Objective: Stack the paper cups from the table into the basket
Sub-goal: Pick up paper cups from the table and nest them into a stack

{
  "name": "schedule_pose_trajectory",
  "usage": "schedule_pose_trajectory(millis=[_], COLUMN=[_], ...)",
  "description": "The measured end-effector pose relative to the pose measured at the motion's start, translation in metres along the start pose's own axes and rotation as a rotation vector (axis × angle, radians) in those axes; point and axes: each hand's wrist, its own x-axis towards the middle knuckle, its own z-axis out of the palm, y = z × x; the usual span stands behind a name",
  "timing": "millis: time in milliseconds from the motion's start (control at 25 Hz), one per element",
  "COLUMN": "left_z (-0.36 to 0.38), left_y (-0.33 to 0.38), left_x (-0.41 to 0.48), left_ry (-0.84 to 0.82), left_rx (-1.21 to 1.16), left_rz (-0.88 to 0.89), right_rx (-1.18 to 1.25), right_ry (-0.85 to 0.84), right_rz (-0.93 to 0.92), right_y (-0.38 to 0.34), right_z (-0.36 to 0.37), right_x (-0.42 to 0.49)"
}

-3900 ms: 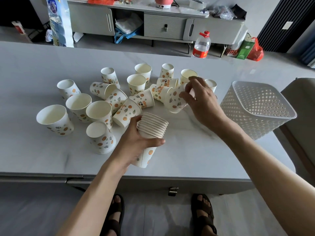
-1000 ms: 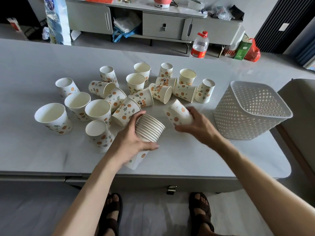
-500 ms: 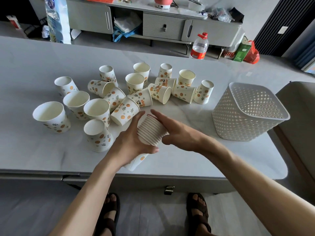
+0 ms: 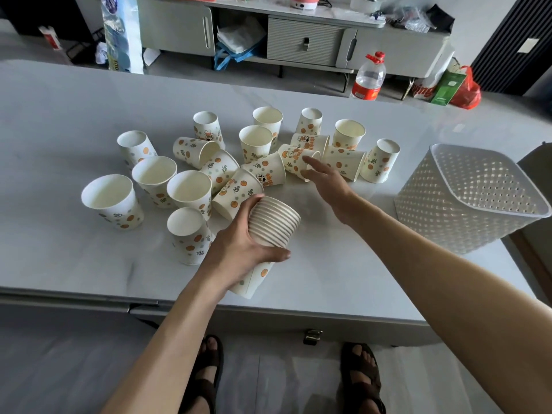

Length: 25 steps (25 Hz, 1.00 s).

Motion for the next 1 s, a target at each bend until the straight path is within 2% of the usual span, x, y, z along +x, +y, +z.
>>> schedule_pose_trajectory(millis=[80, 280, 400, 520, 720, 840, 880, 920, 1000], left_z=[0.001, 0.007, 0.01, 0.013, 0.019, 0.016, 0.014, 0.013, 0.011], left_y=[0.0, -0.002, -0.003, 0.0, 0.007, 0.007, 0.006, 0.006, 0.006], left_x=[0.001, 0.003, 0.001, -0.001, 0.0, -0.001, -0.002, -0.002, -0.002], left_ry=[-0.017, -0.019, -0.059, -0.095, -0.12, -0.082, -0.064, -0.045, -0.017], left_rx=[0.006, -0.033, 0.047, 0.09, 0.01, -0.017, -0.018, -0.019, -0.027], left_rz=[0.011, 0.027, 0.058, 0.063, 0.061, 0.032, 0.031, 0.036, 0.045], right_rx=[0.055, 0.074, 0.109, 0.183, -0.228, -0.19, -0.143, -0.128, -0.164], right_ry=[0.032, 0.435, 0.552, 0.41, -0.058, -0.199, -0.205, -0.135, 0.205], right_rz=[0.02, -0.114, -0.16, -0.242, -0.364, -0.386, -0.38, -0.37, -0.261], right_y=[-0.001, 0.019, 0.024, 0.015, 0.004, 0.001, 0.001, 0.002, 0.01], right_z=[0.002, -0.02, -0.046, -0.058, -0.026, -0.016, -0.016, -0.018, -0.029], right_x=[0.005, -0.012, -0.04, -0.066, -0.089, -0.088, -0.086, -0.082, -0.059])
